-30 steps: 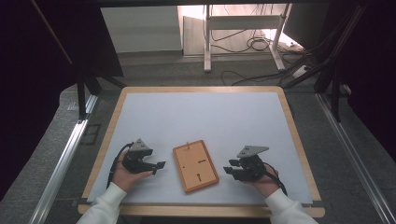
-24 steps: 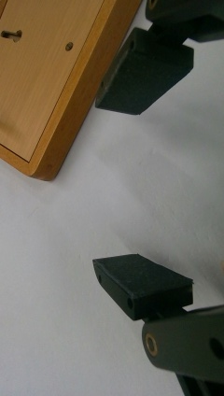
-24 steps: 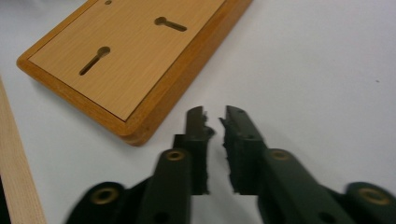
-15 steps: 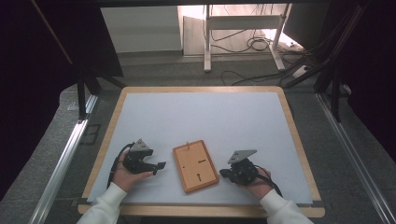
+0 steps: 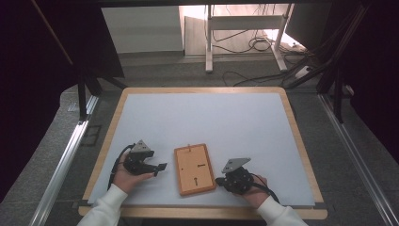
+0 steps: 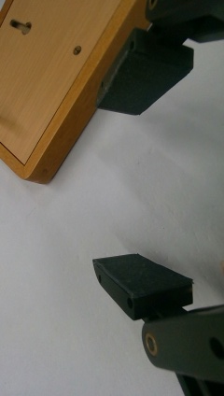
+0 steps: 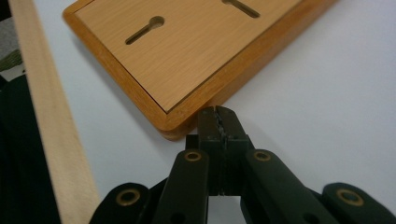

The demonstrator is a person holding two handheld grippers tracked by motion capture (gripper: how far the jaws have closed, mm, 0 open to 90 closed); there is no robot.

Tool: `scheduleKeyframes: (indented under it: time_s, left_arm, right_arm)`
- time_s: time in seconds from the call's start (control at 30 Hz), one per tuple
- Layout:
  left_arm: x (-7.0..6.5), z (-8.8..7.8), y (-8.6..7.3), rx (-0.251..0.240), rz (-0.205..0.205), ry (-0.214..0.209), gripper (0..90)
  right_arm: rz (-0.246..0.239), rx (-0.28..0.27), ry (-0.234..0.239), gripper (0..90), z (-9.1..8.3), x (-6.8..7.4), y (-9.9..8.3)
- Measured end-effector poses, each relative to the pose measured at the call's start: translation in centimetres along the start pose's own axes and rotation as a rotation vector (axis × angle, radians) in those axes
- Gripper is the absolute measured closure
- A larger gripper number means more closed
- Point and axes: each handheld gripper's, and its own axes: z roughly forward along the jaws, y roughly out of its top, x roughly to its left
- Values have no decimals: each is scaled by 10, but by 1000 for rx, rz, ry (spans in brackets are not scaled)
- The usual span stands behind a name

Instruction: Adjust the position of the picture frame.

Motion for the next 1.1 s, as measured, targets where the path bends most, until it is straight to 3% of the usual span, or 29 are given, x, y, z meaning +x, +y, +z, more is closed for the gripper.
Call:
scheduleKeyframes:
  time_s: [0.23,0.53,0.83,1.1]
  left_arm:
    - [0,0,0,2,2,-1,203]
    - [1,-2,0,-1,9,-1,203]
    - [0,-2,0,-10,8,3,203]
    - [0,-1,0,-9,8,7,204]
  right_arm:
    - [-39,-8,23,899,12,17,8]
    - [-46,-37,30,899,8,16,9]
    - [41,-149,-52,899,-34,-16,-5]
    - [114,-172,-122,887,-56,-36,-32]
